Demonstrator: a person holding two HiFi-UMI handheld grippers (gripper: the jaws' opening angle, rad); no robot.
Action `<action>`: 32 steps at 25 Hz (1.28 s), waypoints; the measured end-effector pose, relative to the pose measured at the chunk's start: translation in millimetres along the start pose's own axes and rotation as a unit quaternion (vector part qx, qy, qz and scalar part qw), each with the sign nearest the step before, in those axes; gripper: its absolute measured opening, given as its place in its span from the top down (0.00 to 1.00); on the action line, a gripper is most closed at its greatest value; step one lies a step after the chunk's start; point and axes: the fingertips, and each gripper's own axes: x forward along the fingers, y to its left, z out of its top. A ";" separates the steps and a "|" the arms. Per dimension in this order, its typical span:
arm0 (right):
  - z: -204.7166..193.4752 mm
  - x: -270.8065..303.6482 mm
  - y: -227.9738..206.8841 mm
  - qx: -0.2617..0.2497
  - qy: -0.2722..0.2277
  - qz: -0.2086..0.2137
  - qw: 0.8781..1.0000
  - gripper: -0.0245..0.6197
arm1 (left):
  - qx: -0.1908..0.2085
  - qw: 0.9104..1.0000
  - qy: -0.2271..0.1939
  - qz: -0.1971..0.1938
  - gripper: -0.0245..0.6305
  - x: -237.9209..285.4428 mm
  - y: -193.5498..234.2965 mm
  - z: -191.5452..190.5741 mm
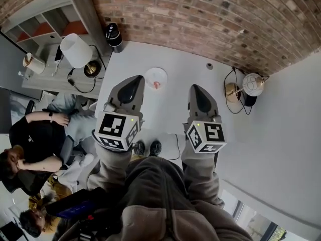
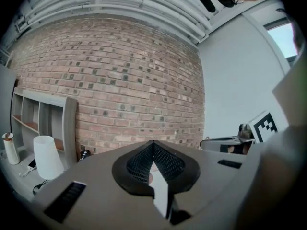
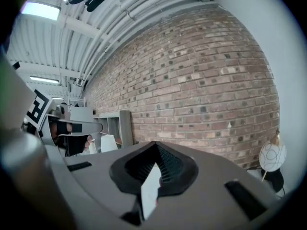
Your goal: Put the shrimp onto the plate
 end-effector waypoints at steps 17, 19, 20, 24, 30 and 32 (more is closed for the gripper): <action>103.8 -48.4 24.9 -0.068 -0.120 0.001 0.991 0.96 | 0.040 0.996 -0.081 -0.022 0.96 -22.8 -25.3 74.3; 107.9 -50.5 26.2 -0.072 -0.125 0.000 0.990 0.96 | 0.041 0.995 -0.084 -0.021 0.96 -23.6 -24.8 78.5; 110.0 -51.3 26.5 -0.073 -0.128 0.000 0.989 0.96 | 0.043 0.995 -0.085 -0.021 0.96 -23.6 -24.8 80.6; 117.8 -53.1 25.7 -0.077 -0.139 0.001 0.987 0.96 | 0.051 0.994 -0.095 -0.023 0.96 -21.5 -27.1 88.8; 126.4 -55.9 23.6 -0.087 -0.153 0.001 0.984 0.96 | 0.060 0.992 -0.107 -0.024 0.96 -19.2 -30.0 96.7; 129.0 -56.1 21.9 -0.091 -0.155 -0.001 0.984 0.96 | 0.063 0.992 -0.110 -0.024 0.96 -17.5 -30.7 99.5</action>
